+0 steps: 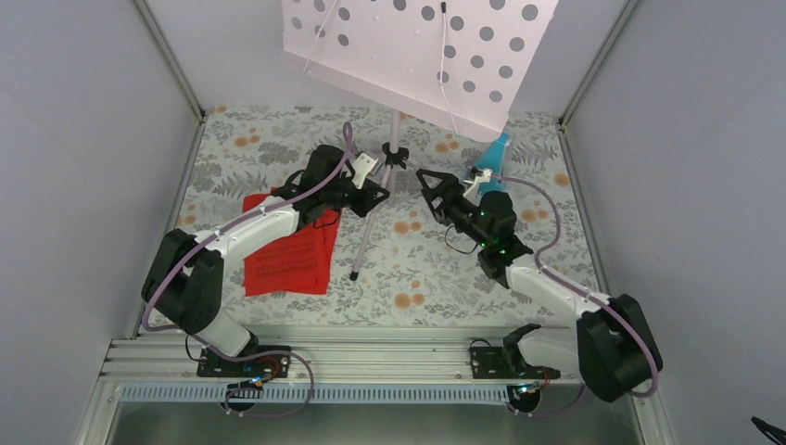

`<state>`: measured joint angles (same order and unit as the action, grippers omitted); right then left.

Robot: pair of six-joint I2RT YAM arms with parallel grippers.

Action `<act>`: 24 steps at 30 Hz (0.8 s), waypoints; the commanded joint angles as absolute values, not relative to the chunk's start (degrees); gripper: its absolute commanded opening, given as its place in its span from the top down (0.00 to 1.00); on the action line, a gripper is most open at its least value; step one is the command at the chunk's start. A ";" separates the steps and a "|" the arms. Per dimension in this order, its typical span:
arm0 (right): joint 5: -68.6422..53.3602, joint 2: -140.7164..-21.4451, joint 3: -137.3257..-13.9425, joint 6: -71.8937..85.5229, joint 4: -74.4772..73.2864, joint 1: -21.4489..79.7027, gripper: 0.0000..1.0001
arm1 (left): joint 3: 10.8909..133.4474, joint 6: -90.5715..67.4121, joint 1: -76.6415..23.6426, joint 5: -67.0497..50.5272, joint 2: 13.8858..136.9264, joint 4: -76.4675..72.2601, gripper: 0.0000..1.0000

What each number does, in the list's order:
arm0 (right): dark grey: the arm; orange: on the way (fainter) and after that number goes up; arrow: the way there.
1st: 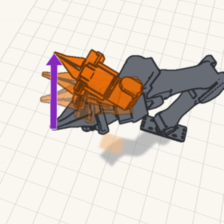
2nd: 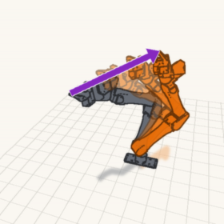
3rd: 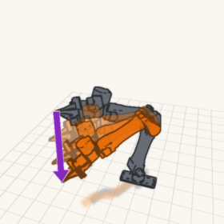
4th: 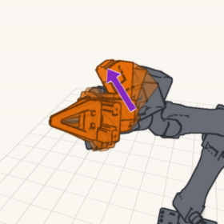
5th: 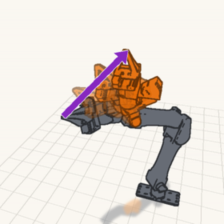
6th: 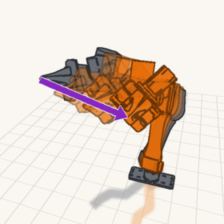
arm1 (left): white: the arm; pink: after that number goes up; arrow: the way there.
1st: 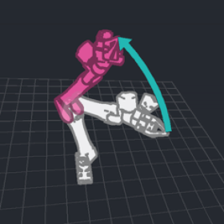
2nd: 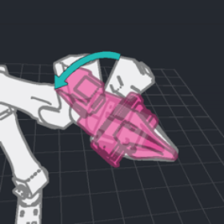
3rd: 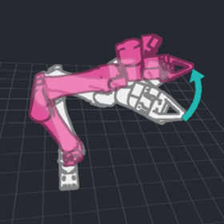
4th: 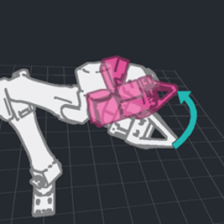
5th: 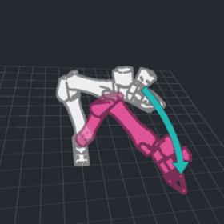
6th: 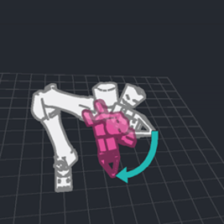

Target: Pack up the instrument practice props

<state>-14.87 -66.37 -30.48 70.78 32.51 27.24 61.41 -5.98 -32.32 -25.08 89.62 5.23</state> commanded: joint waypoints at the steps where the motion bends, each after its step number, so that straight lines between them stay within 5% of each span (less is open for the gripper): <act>1: -25.75 -71.51 -34.08 94.60 42.20 27.14 0.17 | 62.75 -2.90 -32.02 -23.38 88.87 4.39 0.98; 11: -24.64 -79.27 -37.15 106.58 48.81 27.47 0.20 | 62.80 -2.90 -32.03 -23.53 88.95 4.48 0.98; 24: -24.28 -84.10 -39.71 105.13 49.01 27.38 0.69 | 62.93 -2.82 -32.05 -23.42 89.08 4.63 0.98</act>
<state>-24.80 -83.79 -38.98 105.73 48.42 27.31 61.41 -5.98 -32.32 -25.10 89.62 5.23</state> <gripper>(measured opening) 0.363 0.122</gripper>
